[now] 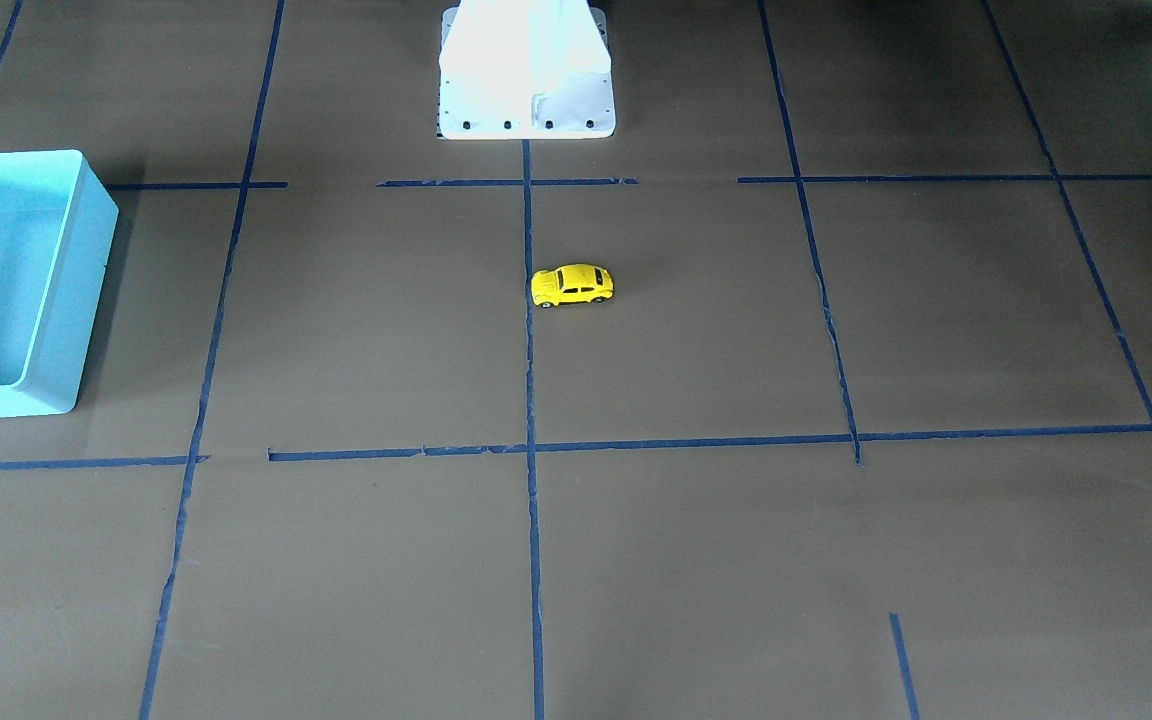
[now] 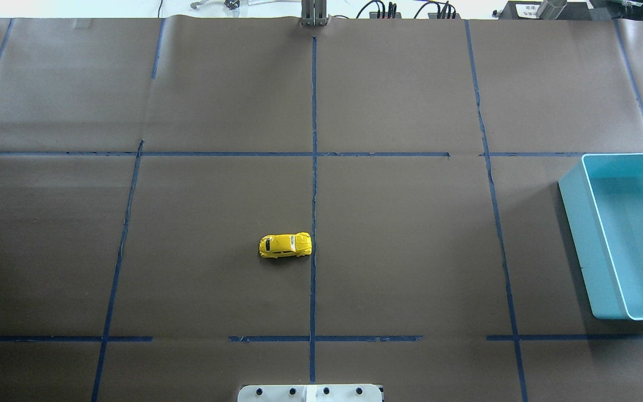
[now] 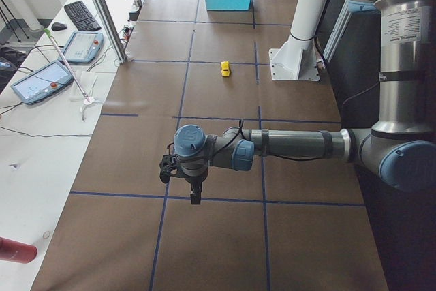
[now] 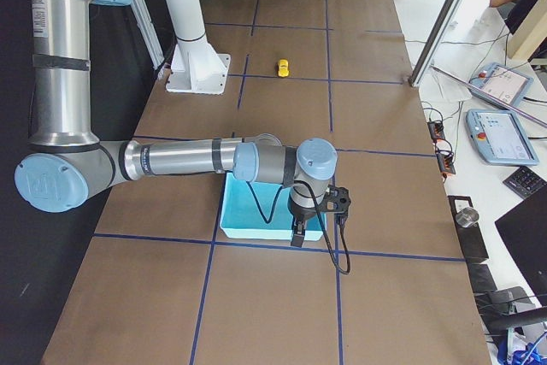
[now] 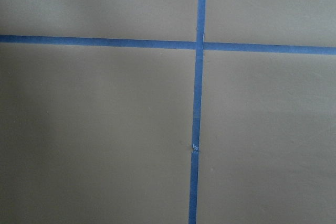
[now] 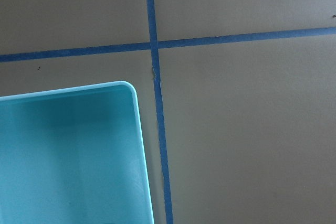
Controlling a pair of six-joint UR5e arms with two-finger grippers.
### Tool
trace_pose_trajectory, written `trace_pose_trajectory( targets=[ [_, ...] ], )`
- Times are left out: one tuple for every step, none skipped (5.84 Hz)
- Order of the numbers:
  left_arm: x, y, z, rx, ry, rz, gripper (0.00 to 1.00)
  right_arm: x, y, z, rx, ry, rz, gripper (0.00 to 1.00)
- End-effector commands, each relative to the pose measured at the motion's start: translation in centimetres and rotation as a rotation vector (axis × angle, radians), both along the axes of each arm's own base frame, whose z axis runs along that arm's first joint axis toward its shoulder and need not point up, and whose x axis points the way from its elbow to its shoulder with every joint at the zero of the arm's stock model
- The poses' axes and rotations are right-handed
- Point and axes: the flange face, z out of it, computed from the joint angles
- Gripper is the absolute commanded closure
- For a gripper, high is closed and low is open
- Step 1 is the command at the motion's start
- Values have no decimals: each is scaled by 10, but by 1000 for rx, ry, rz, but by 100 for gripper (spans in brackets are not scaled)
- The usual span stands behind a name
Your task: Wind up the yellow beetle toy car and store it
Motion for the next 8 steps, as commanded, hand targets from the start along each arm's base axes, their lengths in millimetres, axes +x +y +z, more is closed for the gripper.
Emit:
trace_pose_trajectory(
  targets=[
    [52, -5, -52, 105, 15, 111, 0, 0, 0, 0, -1, 0, 0, 0],
    [121, 4, -116, 229, 47, 258, 0, 0, 0, 0, 0, 0, 0, 0],
    [175, -1, -167, 324, 82, 354, 0, 0, 0, 0, 0, 0, 0, 0],
    [215, -1, -202, 395, 117, 424, 0, 0, 0, 0, -1, 0, 0, 0],
    [273, 5, -251, 482, 166, 519, 0, 0, 0, 0, -1, 0, 0, 0],
    [329, 18, -298, 570, 230, 613, 0, 0, 0, 0, 0, 0, 0, 0],
    [408, 61, -335, 616, 306, 760, 0, 0, 0, 0, -1, 0, 0, 0],
    [447, 82, -369, 658, 356, 822, 0, 0, 1, 1, -3, 0, 0, 0]
  ],
)
